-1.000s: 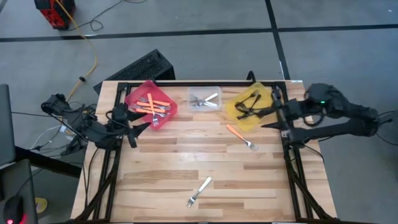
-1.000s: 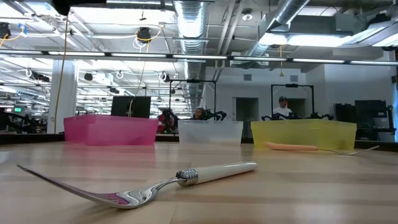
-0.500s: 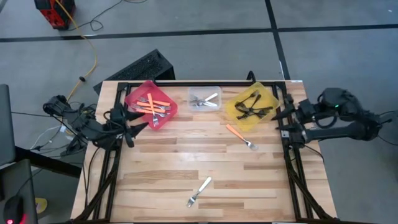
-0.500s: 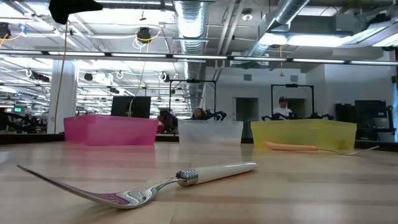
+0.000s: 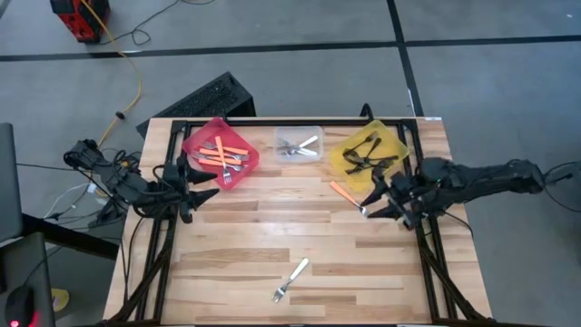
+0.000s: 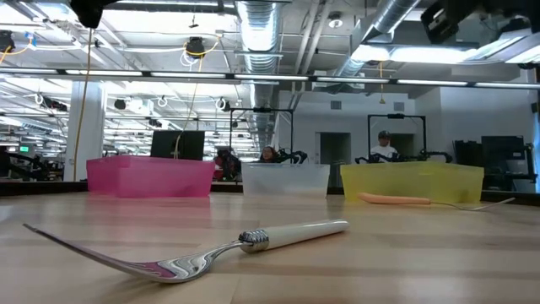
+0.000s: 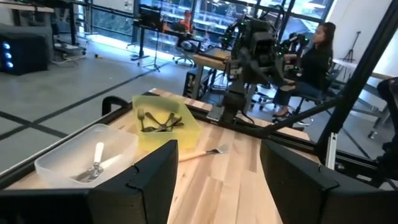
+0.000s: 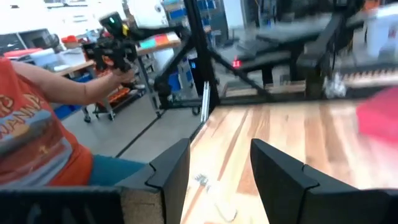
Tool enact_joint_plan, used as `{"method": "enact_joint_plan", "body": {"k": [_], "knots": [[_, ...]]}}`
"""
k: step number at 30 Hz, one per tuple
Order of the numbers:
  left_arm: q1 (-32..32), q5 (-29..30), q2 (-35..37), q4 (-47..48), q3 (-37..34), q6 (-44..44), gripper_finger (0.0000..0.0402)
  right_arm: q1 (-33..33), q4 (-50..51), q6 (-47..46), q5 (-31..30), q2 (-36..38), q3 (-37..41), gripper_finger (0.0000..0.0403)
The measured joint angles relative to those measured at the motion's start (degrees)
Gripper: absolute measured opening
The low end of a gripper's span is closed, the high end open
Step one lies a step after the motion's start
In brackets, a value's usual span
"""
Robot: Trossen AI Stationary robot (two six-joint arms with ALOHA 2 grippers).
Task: Sort silverware by color (type)
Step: Put the orange fork into the red bin
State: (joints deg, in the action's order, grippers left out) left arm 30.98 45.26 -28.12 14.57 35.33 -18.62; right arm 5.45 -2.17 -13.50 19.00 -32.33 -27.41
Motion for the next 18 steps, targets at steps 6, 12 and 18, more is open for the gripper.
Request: {"method": "enact_joint_plan", "body": {"k": [6, 12, 18], "knots": [[-0.02, -0.03, 0.01, 0.06, 0.00, -0.01, 0.0212, 8.60, 0.23, -4.97, -8.79, -5.24, 0.12, 0.0193], [-0.02, 0.08, -0.47, 0.08, 0.02, -0.05, 0.0212, 15.97, 8.95, -15.79, -21.63, -9.07, 0.14, 0.0193], [-0.02, 0.46, -1.43, 0.07, 0.02, -0.03, 0.0212, 21.12, 17.66, -27.91, -27.32, -13.36, 0.17, 0.0193]]}}
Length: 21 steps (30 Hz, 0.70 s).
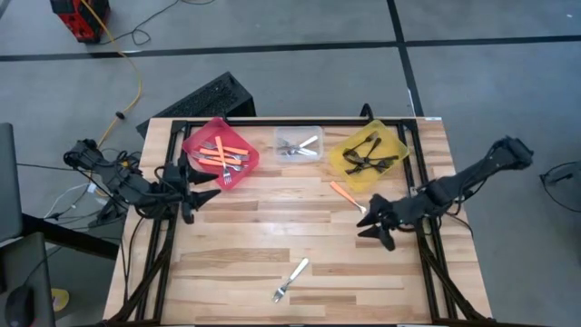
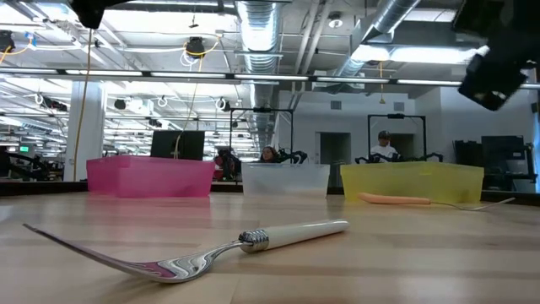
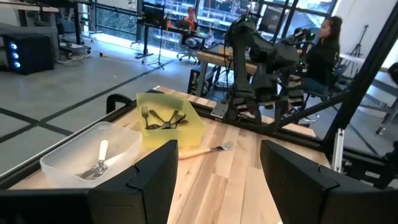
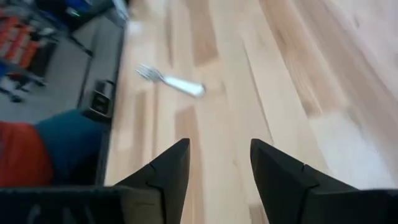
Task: Sort silverware by color (type)
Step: Put the orange fork into the red bin
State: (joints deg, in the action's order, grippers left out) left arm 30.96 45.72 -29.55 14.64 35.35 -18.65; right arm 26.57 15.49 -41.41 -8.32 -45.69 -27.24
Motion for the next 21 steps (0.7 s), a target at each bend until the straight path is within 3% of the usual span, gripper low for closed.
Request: {"method": "enact_joint_plan", "body": {"k": [14, 21], "knots": [[0.00, 1.54, -1.96, 0.08, 0.00, 0.00, 0.0212, 1.79, 14.00, -9.28, -13.19, -8.85, 0.00, 0.0193], [0.02, 2.70, -1.96, 1.50, 0.00, -0.04, 0.0212, 1.78, 16.33, -10.80, -18.03, -12.30, 0.00, 0.0193]]}}
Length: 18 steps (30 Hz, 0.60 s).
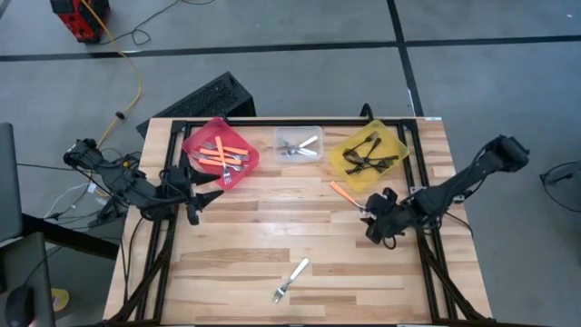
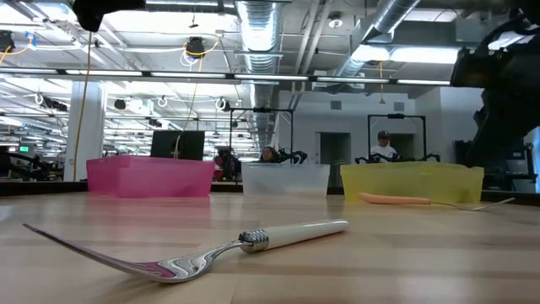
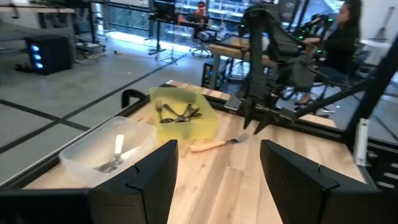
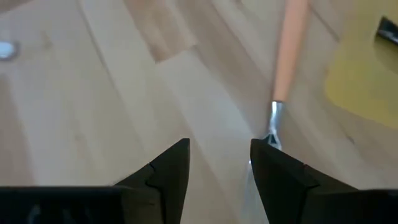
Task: Sort silverware by color (type)
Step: Put the orange fork into the red bin
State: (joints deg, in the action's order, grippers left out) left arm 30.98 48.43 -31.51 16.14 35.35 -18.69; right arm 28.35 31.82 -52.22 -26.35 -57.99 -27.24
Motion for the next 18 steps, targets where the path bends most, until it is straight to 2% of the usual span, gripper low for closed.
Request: {"method": "enact_joint_plan", "body": {"k": [5, 18], "knots": [[-0.01, 2.84, -0.02, 1.31, 0.00, -0.79, 0.0212, -1.99, 1.42, -1.76, -1.33, -2.90, 0.00, 0.0193], [0.00, 3.17, 0.00, 1.54, 0.00, -1.56, 0.0212, -6.31, -0.06, -1.51, -2.44, -10.84, 0.00, 0.0193]]}}
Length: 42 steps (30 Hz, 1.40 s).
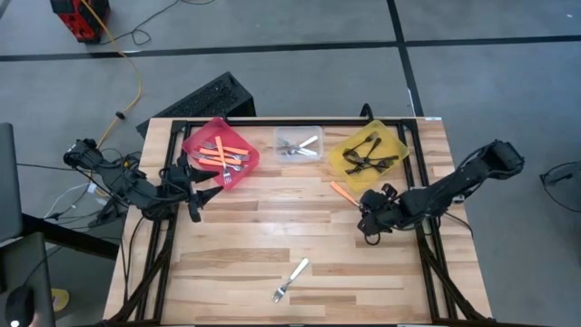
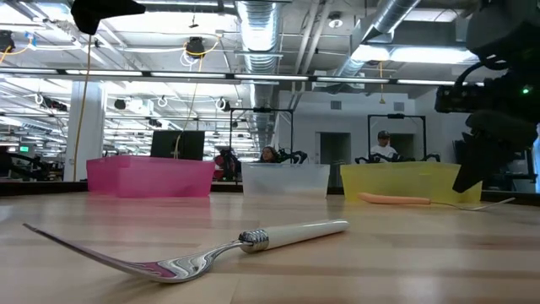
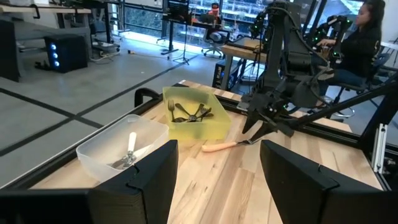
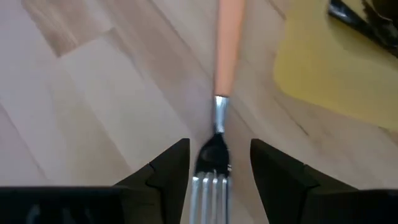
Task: Sort silverware by color (type)
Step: Put the orange fork into the red bin
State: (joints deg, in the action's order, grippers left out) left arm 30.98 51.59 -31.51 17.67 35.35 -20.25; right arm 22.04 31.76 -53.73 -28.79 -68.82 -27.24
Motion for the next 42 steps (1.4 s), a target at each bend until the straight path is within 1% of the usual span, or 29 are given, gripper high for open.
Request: {"method": "enact_joint_plan", "body": {"k": [11, 19, 21, 27, 35, 42], "knots": [[0.00, 0.22, 0.00, 0.04, 0.00, 0.22, 0.0212, -0.85, -3.35, 3.49, 0.12, -3.93, 0.00, 0.0193], [0.00, 0.22, 0.00, 0.51, 0.00, 0.08, 0.0212, -2.66, -8.39, 10.64, -0.06, -6.81, 0.00, 0.0193], [0.00, 0.22, 0.00, 1.10, 0.00, -0.37, 0.0212, -3.13, -8.95, 12.22, -1.63, -7.29, 0.00, 0.0193], [0.00, 0.22, -0.02, 1.17, 0.00, -0.60, 0.0212, -3.89, -9.28, 14.32, -2.91, -7.29, 0.37, 0.0193], [0.00, 0.22, 0.00, 1.33, 0.00, -0.57, 0.0212, -3.89, -16.00, 15.94, -2.82, -7.16, 4.06, 0.0193], [-0.01, 0.22, 0.00, 1.33, 0.00, -0.57, 0.0212, -3.89, -16.52, 18.22, -2.84, -7.18, 4.13, 0.0193]]}}
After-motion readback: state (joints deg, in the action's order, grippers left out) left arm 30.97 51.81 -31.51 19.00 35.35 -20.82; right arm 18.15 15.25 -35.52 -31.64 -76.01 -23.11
